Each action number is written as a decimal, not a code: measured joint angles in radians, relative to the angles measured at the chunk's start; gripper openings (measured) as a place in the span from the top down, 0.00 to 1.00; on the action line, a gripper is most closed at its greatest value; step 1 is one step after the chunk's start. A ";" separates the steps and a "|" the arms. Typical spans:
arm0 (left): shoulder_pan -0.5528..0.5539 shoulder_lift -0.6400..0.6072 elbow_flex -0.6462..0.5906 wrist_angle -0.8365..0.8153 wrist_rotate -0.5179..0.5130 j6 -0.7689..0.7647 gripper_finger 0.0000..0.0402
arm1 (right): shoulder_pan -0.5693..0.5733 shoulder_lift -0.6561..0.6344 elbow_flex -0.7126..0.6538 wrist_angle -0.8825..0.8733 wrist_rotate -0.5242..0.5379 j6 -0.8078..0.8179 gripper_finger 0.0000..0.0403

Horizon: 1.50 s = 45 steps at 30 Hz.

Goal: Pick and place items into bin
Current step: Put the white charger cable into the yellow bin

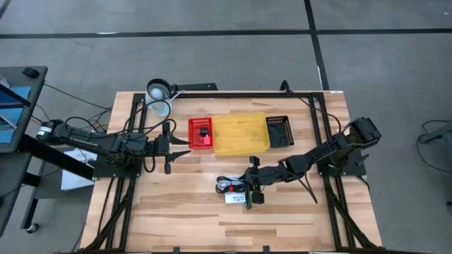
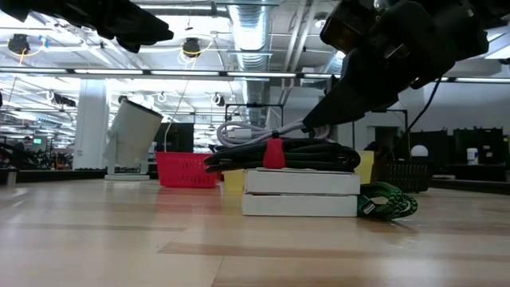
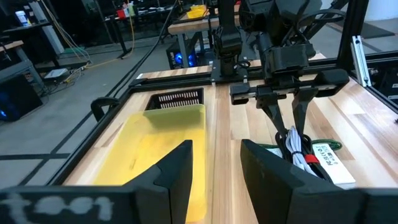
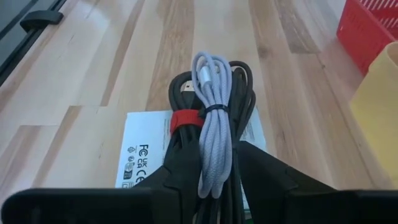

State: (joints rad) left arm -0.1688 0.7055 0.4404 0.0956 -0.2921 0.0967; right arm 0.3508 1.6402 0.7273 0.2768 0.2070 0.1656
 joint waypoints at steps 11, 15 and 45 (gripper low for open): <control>0.000 0.000 0.000 0.000 0.000 0.000 0.68 | 0.002 0.000 0.000 -0.003 -0.002 -0.009 0.83; 0.000 0.000 0.000 0.000 0.000 0.000 0.68 | 0.002 0.000 0.000 -0.002 -0.003 -0.014 0.86; 0.000 0.000 0.000 0.000 0.001 -0.008 0.68 | 0.029 -0.004 0.141 -0.184 0.017 -0.186 0.96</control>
State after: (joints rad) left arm -0.1688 0.7054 0.4404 0.0957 -0.2909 0.0892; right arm 0.3796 1.6360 0.8682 0.0930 0.2240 -0.0206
